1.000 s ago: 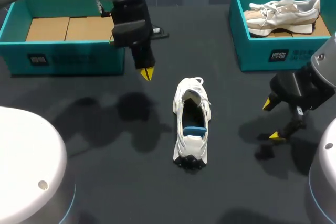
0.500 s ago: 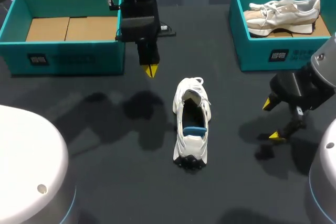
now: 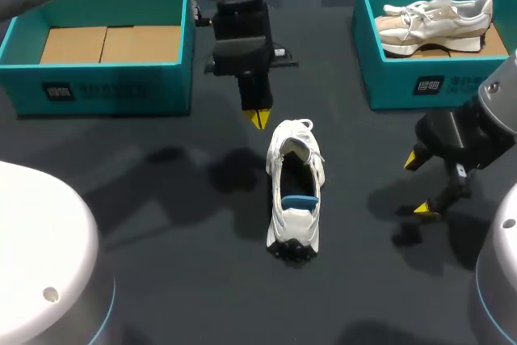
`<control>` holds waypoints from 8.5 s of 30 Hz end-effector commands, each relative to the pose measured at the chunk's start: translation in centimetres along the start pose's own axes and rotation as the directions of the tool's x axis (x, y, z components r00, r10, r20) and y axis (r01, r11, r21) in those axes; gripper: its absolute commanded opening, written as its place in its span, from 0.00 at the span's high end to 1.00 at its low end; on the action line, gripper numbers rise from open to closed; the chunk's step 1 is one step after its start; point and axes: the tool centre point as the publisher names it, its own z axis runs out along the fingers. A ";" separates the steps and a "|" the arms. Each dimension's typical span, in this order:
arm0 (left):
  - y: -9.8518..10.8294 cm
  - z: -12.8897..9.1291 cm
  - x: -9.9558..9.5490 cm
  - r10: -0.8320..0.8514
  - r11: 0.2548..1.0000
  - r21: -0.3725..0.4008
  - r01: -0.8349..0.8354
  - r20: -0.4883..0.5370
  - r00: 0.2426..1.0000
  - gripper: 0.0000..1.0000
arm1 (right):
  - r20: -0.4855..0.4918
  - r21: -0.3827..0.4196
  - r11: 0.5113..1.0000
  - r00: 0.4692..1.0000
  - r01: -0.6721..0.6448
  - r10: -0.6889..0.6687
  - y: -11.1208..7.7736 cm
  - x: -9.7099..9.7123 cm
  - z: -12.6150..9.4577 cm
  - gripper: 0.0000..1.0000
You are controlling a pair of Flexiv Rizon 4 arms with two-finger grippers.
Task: Take the shoe out of the shoebox, open the shoe tongue, remove and reinsert the insole, then place the shoe into the shoebox
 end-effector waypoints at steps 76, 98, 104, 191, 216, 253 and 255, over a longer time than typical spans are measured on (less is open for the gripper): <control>4.8 22.1 -1.6 -0.064 0.998 0.009 0.066 -0.142 0.988 1.00 | 0.004 0.002 1.000 1.000 -0.001 0.001 0.0 0.2 0.0 0.00; 6.3 16.2 -1.6 -0.099 0.965 -0.248 0.078 -0.073 0.992 1.00 | 0.004 0.002 1.000 1.000 -0.001 0.001 0.0 0.2 0.0 0.00; 2.4 16.2 -3.5 0.001 0.975 -0.221 -0.018 -0.078 0.997 1.00 | 0.004 0.002 1.000 1.000 -0.001 0.001 0.0 0.2 0.0 0.00; 4.9 22.8 -0.7 -0.091 0.995 -0.045 0.086 -0.126 0.988 1.00 | 0.004 0.002 1.000 1.000 -0.001 0.001 0.0 0.2 0.0 0.00; 4.7 15.8 -1.9 -0.048 0.992 -0.117 0.038 -0.090 0.995 1.00 | 0.004 0.002 1.000 1.000 -0.001 0.001 0.0 0.2 0.0 0.00; 9.5 21.1 0.0 -0.157 0.957 -0.265 0.115 -0.145 0.977 1.00 | 0.004 0.002 1.000 1.000 -0.001 0.001 0.0 0.2 0.0 0.00; 8.6 20.1 -0.5 -0.138 0.965 -0.241 0.107 -0.117 0.983 1.00 | 0.004 0.002 1.000 1.000 -0.001 0.001 0.0 0.2 0.0 0.00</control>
